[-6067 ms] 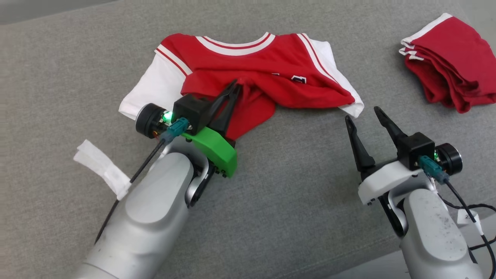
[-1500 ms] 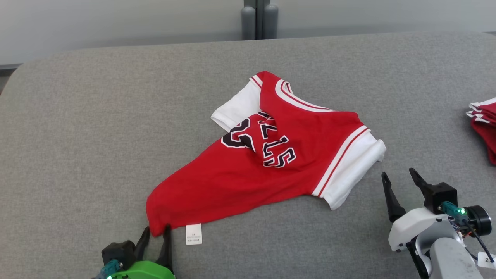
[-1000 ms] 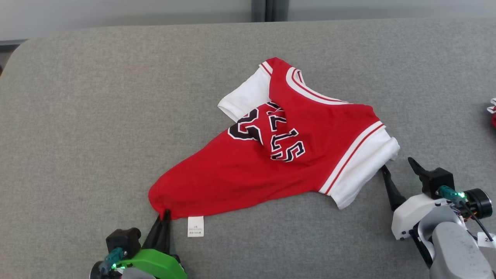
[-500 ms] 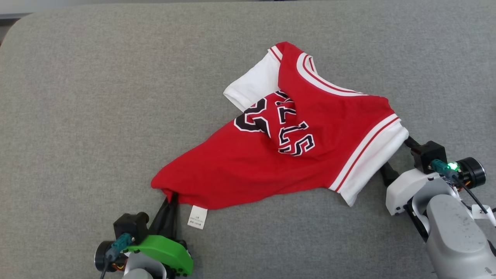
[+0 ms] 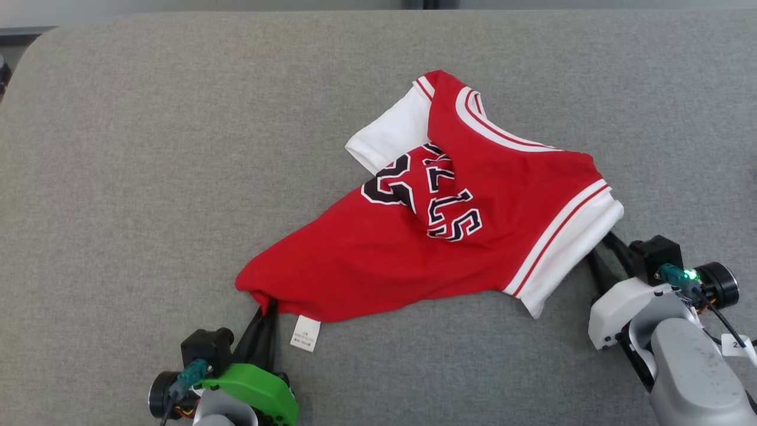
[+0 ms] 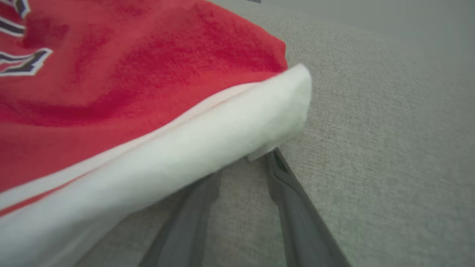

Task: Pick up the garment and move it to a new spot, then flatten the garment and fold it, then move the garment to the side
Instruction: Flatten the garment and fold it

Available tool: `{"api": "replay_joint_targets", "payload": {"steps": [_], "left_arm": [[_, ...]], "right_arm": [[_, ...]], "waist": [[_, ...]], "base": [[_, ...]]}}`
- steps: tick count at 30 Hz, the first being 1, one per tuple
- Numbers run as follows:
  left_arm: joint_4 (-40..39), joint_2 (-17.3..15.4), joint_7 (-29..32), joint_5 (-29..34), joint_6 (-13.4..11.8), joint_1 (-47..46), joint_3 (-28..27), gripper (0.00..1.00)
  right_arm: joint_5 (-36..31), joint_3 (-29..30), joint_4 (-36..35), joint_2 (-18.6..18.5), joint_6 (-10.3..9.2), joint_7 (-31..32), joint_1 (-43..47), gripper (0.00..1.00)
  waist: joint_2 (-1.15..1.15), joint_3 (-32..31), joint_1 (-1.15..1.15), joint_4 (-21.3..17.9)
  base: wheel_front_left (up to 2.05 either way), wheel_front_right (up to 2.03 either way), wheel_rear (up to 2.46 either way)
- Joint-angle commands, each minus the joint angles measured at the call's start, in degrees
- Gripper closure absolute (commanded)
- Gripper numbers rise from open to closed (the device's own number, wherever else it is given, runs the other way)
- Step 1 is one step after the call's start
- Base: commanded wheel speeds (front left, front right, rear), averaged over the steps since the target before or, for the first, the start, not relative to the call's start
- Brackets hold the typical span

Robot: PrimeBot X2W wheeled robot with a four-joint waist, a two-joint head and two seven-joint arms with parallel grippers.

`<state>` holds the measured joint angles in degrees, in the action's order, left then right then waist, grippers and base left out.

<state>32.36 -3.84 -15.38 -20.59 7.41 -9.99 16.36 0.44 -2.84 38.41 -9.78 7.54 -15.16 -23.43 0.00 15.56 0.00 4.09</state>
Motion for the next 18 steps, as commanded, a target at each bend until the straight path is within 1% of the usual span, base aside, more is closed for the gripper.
{"api": "replay_joint_targets", "payload": {"steps": [1,5,13,16,18], "left_arm": [[0.8,-0.1,0.4,0.1,0.1,1.6,0.2,1.0],[0.6,-0.3,0.4,0.2,0.1,2.2,-0.1,1.0],[0.1,-0.5,0.3,1.3,0.1,3.9,-1.3,1.0],[-1.8,-0.4,0.3,1.6,0.1,4.7,-2.0,1.0],[-3.9,-0.3,0.2,1.8,0.1,5.0,-2.7,1.0]], "right_arm": [[0.3,0.0,-0.3,0.0,-0.11,0.0,1.5,1.0],[0.8,0.0,-2.4,-0.2,-0.11,0.0,2.5,1.0],[1.9,1.5,-7.4,0.5,-0.11,0.0,5.3,1.0],[3.4,2.5,-10.5,0.8,-0.11,0.0,6.6,1.0],[6.0,2.9,-12.9,1.3,-0.11,0.0,7.8,1.0]], "waist": [[0.0,-1.2,0.0,-0.6],[0.0,-2.6,0.0,-1.4],[0.0,-6.0,0.0,-2.6],[0.0,-7.9,0.0,-3.0],[0.0,-9.1,0.0,-3.4]], "base": [[0.0,0.0,0.0],[0.0,0.0,0.0],[0.0,0.0,0.0],[0.0,0.0,0.0],[0.0,0.0,0.0]]}}
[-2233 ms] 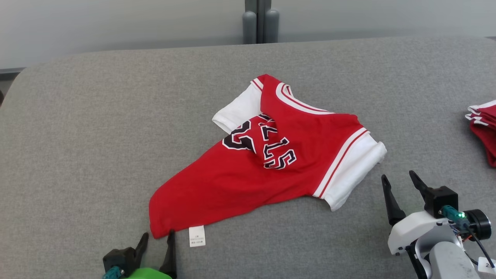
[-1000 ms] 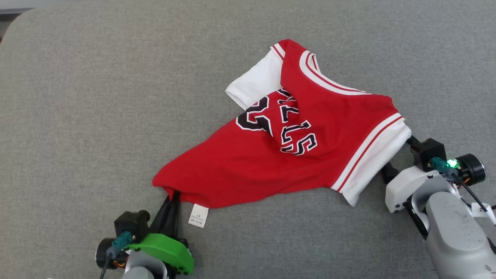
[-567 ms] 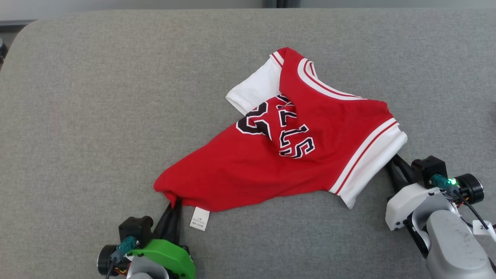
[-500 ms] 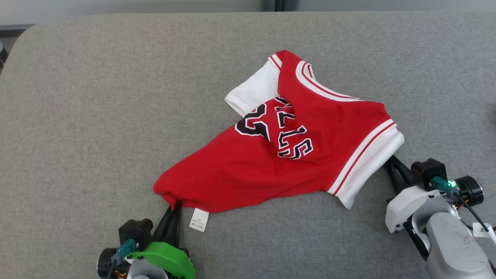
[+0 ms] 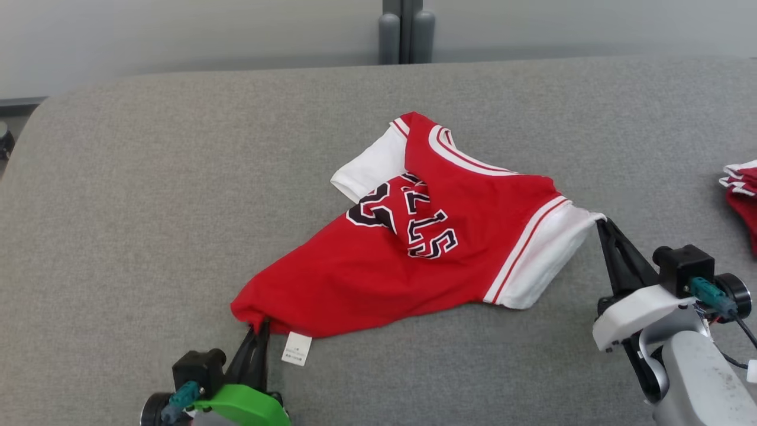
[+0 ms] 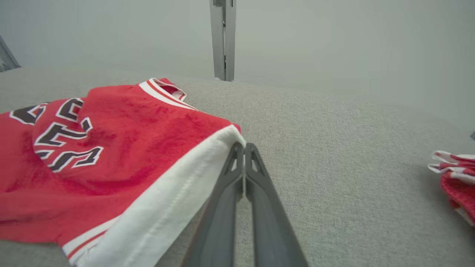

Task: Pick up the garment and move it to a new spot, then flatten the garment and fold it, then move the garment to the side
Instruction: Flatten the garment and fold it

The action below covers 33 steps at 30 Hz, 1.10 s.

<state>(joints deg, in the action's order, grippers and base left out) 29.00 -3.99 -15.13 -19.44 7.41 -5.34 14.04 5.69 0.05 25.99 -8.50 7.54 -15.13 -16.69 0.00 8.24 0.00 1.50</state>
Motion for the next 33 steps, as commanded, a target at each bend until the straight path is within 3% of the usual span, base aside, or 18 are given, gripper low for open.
{"api": "replay_joint_targets", "payload": {"steps": [1,5,10,14,19,25,33], "left_arm": [[-2.1,-0.1,0.0,0.9,0.1,0.5,-0.5,1.0],[-8.0,-1.1,0.0,1.2,0.1,-0.2,-1.3,1.0],[-14.8,-4.2,0.0,1.2,0.1,-3.7,-1.6,1.0],[-18.4,-8.9,0.0,-0.4,0.1,-9.8,-0.3,1.0],[-21.8,-16.1,0.2,-4.0,0.0,-21.0,0.9,1.0],[-24.2,-22.8,4.9,-8.4,0.0,-36.2,2.6,1.0],[-16.1,-25.0,11.6,-13.1,0.0,-48.0,5.3,1.0]], "right_arm": [[2.5,0.0,-1.9,0.3,-0.11,0.0,1.7,1.0],[14.8,-1.5,-6.0,1.0,-0.11,0.0,3.7,1.0],[29.9,-5.3,-12.2,-1.6,-0.1,0.5,3.5,1.0],[38.9,-6.0,-18.9,-3.0,-0.09,2.0,0.1,1.0],[47.0,-2.4,-27.4,-4.0,-0.09,5.1,-8.0,1.0],[48.4,3.8,-30.4,-4.0,-0.09,11.6,-21.4,1.0],[38.1,6.5,-21.4,-2.0,-0.09,17.7,-37.5,1.0]], "waist": [[0.0,-2.5,0.0,-1.0],[0.0,-4.7,0.0,-1.7],[0.0,-6.6,0.0,-2.7],[0.0,-7.2,0.0,-3.2],[0.0,-7.2,0.0,-3.7],[0.0,-5.1,0.0,-3.9],[0.0,3.4,0.0,-4.3]], "base": [[0.0,0.0,0.0],[0.0,0.0,0.0],[0.0,0.0,0.0],[0.0,0.0,0.0],[0.0,0.0,0.0],[0.0,0.0,0.0],[0.0,0.0,0.0]]}}
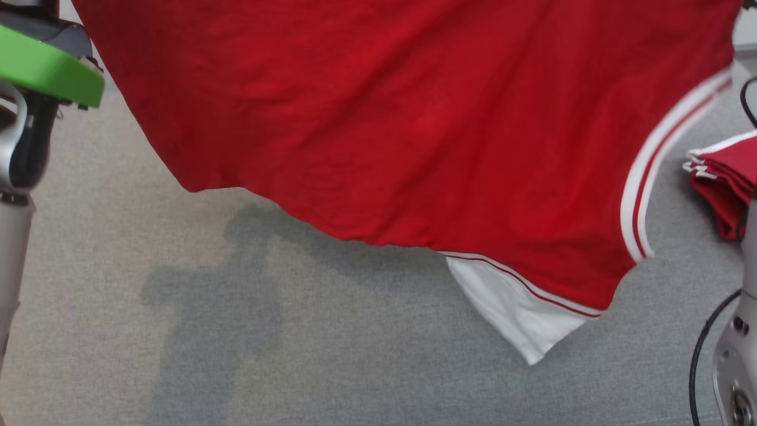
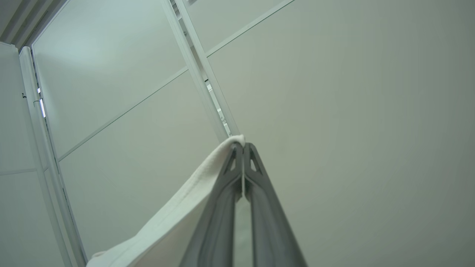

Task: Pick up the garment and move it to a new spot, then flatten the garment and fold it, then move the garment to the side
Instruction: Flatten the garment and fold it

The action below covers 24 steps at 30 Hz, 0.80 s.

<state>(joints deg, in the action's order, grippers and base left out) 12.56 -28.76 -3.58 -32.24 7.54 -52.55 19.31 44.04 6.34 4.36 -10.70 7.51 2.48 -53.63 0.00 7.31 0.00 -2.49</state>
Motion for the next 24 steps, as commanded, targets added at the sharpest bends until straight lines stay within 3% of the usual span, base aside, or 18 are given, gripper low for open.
{"api": "replay_joint_targets", "payload": {"steps": [1,8,15,18,24], "left_arm": [[1.9,-0.1,0.1,-0.6,-0.2,-1.7,0.1,1.0],[14.0,1.0,-2.8,1.3,-0.4,-12.7,0.2,1.0],[23.2,3.3,-10.1,1.9,-1.6,-22.2,-2.6,1.0],[25.6,3.5,-11.1,2.6,-1.1,-20.0,-2.1,1.0],[26.6,5.2,-11.6,2.7,-0.9,-7.7,-4.0,1.0]], "right_arm": [[-1.6,0.0,1.6,0.4,-0.05,-0.1,-2.0,1.0],[-10.9,1.7,13.9,2.9,-0.05,-6.6,-16.7,1.0],[-14.4,3.2,23.7,3.9,-0.08,-14.0,-27.5,1.0],[-12.0,3.3,25.5,3.6,-0.08,-14.8,-26.2,1.0],[-6.5,0.7,25.9,1.8,-0.09,-15.1,-12.9,1.0]], "waist": [[0.0,5.5,0.0,-0.4],[0.0,14.4,0.0,-1.8],[0.0,16.6,0.0,-3.0],[0.0,16.1,0.0,-3.0],[0.0,13.6,0.0,-2.8]], "base": [[0.0,0.0,0.0],[0.0,0.0,0.0],[0.0,0.0,0.0],[0.0,0.0,0.0],[0.0,0.0,0.0]]}}
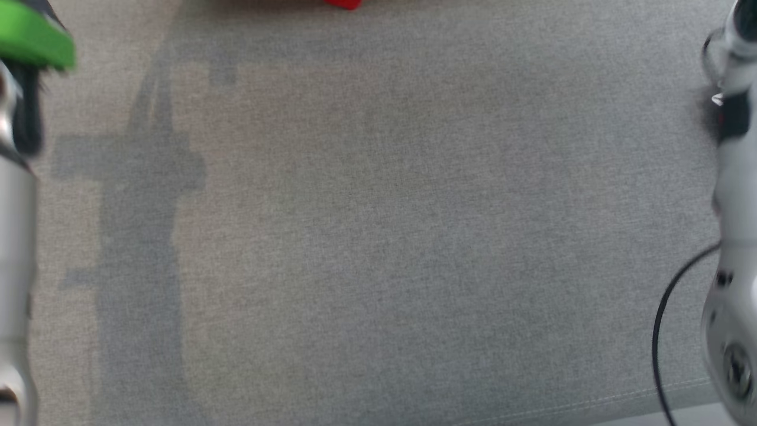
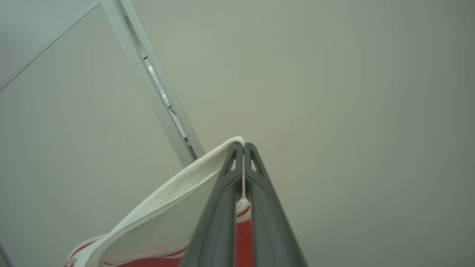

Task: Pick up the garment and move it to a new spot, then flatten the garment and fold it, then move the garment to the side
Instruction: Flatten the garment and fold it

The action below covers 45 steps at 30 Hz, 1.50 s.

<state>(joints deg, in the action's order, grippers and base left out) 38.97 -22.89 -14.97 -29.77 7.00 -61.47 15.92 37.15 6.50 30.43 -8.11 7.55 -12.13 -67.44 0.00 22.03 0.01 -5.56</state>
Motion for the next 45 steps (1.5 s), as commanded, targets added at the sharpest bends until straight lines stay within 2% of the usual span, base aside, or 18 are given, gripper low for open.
{"api": "replay_joint_targets", "payload": {"steps": [1,7,13,22,26,33,40,45], "left_arm": [[-0.4,0.1,-0.2,0.4,-0.4,5.2,-1.4,1.0],[-2.2,6.8,-0.2,0.2,-0.3,27.3,-7.4,1.0],[-2.7,13.2,-0.2,2.9,0.1,43.7,-12.0,1.0],[-7.2,18.0,-0.2,6.8,0.3,57.8,-15.6,1.0],[-10.6,19.2,-0.2,7.7,0.3,62.2,-14.3,1.0],[-18.9,19.5,-0.2,11.4,0.4,65.1,-10.9,1.0],[-24.0,18.6,-0.2,11.8,0.4,58.0,-10.3,1.0],[-22.4,17.4,-0.2,11.2,0.4,51.6,-9.9,1.0]], "right_arm": [[1.8,0.1,-0.6,-1.0,-0.13,-0.6,4.7,1.0],[8.3,-2.4,-3.6,-1.4,-0.13,-1.0,26.6,1.0],[12.1,-5.9,-6.2,-2.3,-0.13,-0.6,44.6,1.0],[16.0,-8.1,-8.3,-3.1,-0.13,-1.2,61.9,1.0],[17.2,-7.6,-8.9,-3.1,-0.13,-1.4,67.5,1.0],[19.0,-7.3,-13.4,-2.5,-0.13,-1.7,70.0,1.0],[20.5,-8.6,-19.2,-1.2,-0.08,0.1,60.6,1.0],[18.5,-9.6,-18.4,-0.7,-0.08,1.1,51.0,1.0]], "waist": [[0.0,-1.7,-0.01,0.3],[0.0,-6.1,-0.01,0.2],[0.0,-10.8,-0.01,-0.2],[0.0,-15.9,-0.01,0.2],[0.0,-17.2,-0.01,0.6],[0.0,-16.0,-0.01,1.2],[0.0,-11.7,-0.01,1.5],[0.0,-8.5,-0.01,1.7]], "base": [[0.0,0.0,0.0],[0.0,0.0,0.0],[0.0,0.0,0.0],[0.0,0.0,0.0],[0.0,0.0,0.0],[0.0,0.0,0.0],[0.0,0.0,0.0],[0.0,0.0,0.0]]}}
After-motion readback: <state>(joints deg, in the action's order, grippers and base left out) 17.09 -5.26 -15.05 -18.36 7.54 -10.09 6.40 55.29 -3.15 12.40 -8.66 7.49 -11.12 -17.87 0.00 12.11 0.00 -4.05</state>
